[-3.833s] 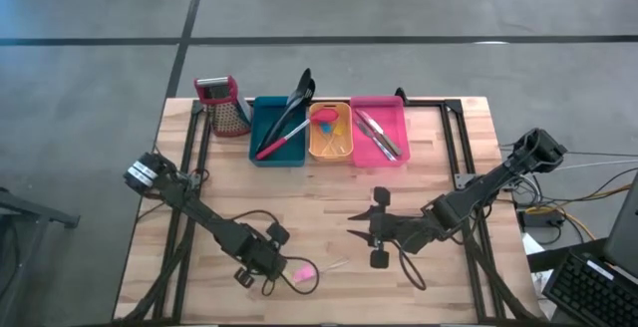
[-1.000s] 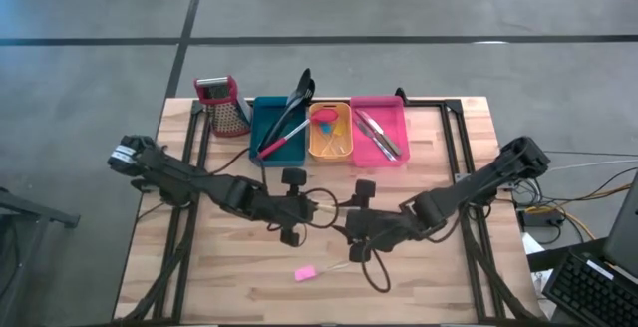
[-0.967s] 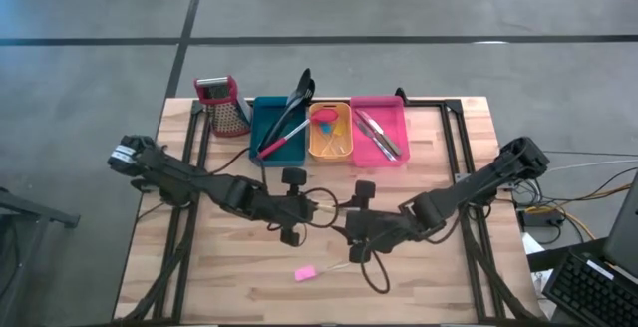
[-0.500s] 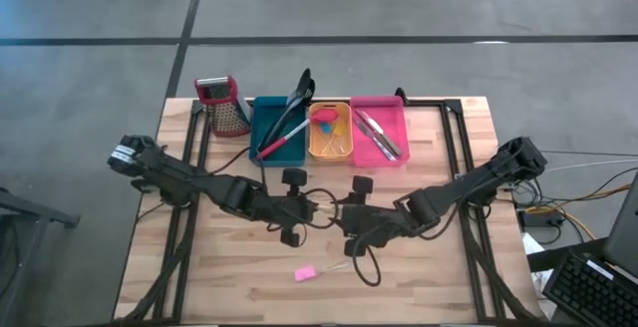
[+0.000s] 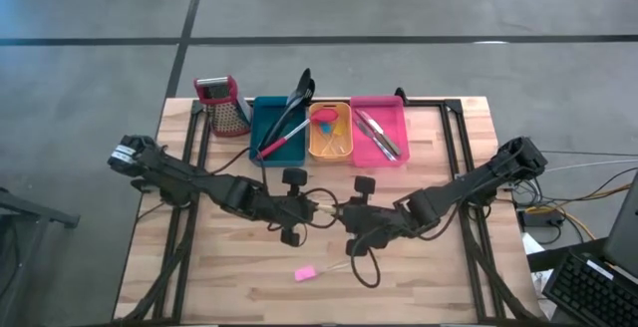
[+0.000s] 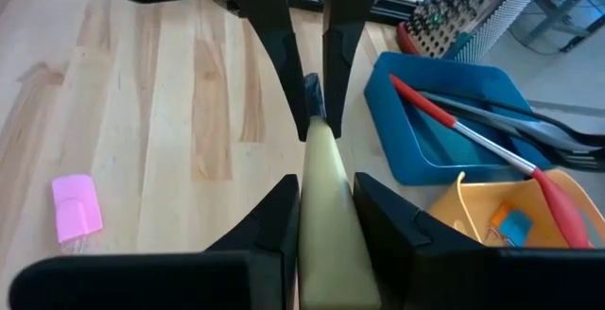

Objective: Pick & Place Kitchen Items
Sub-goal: Put the yellow knife into the red bin

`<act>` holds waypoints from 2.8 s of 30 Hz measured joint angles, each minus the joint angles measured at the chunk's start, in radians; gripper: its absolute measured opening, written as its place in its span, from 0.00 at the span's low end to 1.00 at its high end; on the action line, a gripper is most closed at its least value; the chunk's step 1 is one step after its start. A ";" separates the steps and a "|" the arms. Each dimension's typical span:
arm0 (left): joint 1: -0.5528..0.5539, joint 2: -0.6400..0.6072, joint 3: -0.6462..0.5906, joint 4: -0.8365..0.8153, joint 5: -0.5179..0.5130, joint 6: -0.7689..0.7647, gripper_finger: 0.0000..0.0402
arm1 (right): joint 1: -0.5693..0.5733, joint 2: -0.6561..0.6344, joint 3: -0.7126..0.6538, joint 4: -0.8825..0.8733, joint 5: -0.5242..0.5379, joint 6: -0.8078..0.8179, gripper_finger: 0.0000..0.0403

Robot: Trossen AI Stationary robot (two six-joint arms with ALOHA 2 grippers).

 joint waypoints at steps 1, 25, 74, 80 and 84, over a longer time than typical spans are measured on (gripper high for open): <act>0.000 0.000 0.000 0.000 0.000 0.000 0.07 | 0.000 0.000 0.000 0.000 0.000 0.001 0.18; 0.000 -0.106 -0.015 -0.158 -0.253 0.021 0.46 | 0.003 -0.044 -0.002 -0.449 0.159 0.321 0.17; -0.004 -0.362 -0.541 0.647 -0.261 0.057 0.45 | -0.680 -0.616 -0.951 0.512 -0.055 0.183 0.17; -0.005 -0.361 -0.541 0.645 -0.248 0.048 0.45 | -0.718 -0.492 -0.905 0.516 -0.068 0.183 0.17; -0.006 -0.361 -0.541 0.629 -0.248 0.046 0.45 | -0.753 -0.426 -0.895 0.517 -0.109 0.184 0.17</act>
